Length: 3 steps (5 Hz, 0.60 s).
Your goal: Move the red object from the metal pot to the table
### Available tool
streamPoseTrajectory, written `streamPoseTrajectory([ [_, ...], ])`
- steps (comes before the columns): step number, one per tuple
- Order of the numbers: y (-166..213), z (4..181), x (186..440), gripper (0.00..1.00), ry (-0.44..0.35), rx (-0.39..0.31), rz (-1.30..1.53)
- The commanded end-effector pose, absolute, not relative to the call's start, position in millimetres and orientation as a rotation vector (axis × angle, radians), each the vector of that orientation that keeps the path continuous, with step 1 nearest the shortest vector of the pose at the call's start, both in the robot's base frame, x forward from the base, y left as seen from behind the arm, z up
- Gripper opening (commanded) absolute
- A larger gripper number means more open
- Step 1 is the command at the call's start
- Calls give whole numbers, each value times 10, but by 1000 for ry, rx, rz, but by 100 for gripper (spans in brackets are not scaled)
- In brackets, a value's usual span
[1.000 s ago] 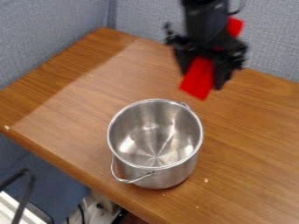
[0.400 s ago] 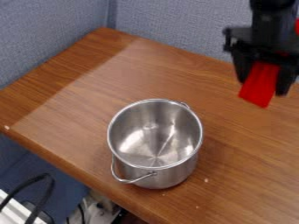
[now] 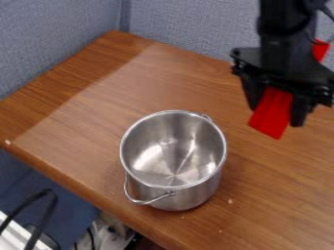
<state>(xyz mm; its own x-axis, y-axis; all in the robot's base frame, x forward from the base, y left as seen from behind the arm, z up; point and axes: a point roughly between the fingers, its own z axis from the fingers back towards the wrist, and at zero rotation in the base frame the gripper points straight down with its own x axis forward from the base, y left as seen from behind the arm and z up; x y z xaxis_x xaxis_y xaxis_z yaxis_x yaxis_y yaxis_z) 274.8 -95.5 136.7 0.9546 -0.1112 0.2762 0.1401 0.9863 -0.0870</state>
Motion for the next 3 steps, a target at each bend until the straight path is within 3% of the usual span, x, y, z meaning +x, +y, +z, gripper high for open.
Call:
streamPoseTrajectory([
  [1, -785, 1563, 2619, 0, -330, -136, -94],
  [3, -891, 1660, 2573, 0, -379, -200, -38],
])
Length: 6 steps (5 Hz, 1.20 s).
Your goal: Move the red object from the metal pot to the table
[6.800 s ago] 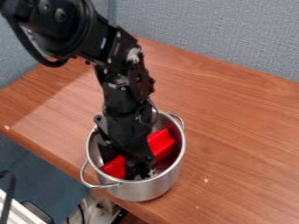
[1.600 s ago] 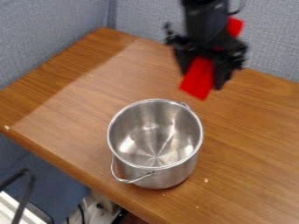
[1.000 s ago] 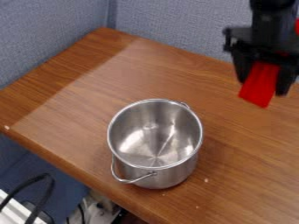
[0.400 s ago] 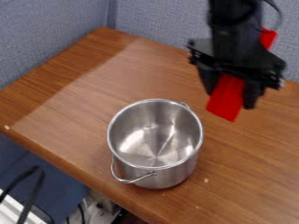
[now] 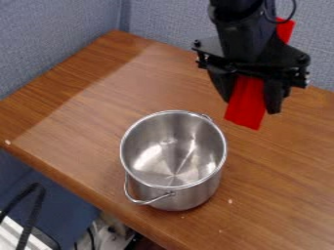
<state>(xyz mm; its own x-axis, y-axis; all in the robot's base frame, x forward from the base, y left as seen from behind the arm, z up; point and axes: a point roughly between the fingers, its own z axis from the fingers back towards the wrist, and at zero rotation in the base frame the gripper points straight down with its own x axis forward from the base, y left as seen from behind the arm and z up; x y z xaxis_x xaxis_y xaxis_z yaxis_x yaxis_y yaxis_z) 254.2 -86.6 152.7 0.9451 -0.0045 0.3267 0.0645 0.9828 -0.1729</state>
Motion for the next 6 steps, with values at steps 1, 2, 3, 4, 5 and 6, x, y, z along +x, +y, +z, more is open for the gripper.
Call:
streamPoseTrajectory([
  [1, -971, 1705, 2512, 0, -391, -224, -39],
  [2, -1082, 1569, 2404, 0, -373, -214, -57],
  [3, -1253, 1362, 2423, 0, -377, -211, -80],
  [4, -1362, 1169, 2488, 0, -405, -205, -86],
  [5, -1213, 1136, 2437, 0, -406, -184, -62],
  [6, -1181, 1014, 2470, 0, -375, -150, -69],
])
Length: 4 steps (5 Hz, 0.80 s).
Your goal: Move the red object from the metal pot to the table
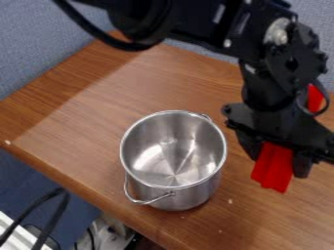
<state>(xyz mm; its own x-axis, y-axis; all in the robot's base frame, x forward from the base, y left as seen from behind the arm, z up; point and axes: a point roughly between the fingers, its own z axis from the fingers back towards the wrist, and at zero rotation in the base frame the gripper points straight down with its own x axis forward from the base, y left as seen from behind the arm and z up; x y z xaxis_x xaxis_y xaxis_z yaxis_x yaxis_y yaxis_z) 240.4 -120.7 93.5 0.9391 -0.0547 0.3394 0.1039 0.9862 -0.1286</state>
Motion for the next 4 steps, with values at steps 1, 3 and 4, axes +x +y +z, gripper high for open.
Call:
streamPoseTrajectory([
  [1, -1185, 836, 2503, 0, -352, -126, -87],
  [3, -1188, 549, 2573, 0, -317, -112, -103],
  [4, -1177, 508, 2590, 100, -320, -113, -110],
])
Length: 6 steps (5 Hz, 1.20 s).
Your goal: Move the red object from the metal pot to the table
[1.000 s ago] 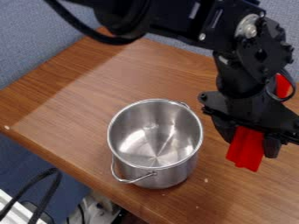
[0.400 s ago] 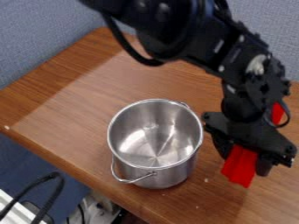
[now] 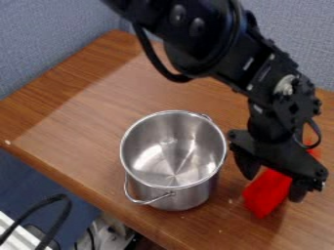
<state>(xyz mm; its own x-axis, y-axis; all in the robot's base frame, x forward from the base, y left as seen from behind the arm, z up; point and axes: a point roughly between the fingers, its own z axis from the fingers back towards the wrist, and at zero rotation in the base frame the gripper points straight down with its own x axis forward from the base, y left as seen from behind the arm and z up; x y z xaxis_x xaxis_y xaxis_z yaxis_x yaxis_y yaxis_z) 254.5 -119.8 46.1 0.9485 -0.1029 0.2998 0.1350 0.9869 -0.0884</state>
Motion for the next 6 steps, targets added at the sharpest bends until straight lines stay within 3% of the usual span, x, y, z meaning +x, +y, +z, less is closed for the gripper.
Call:
streamPoseTrajectory([
  [1, -1146, 620, 2606, 100, -323, -98, -119],
  [2, -1127, 757, 2631, 100, -341, -91, -123],
  [4, -1024, 1196, 2684, 100, -345, -83, -103],
  [5, -925, 1302, 2724, 100, -346, -76, -75],
  [6, -1035, 1201, 2730, 100, -337, -62, -75],
])
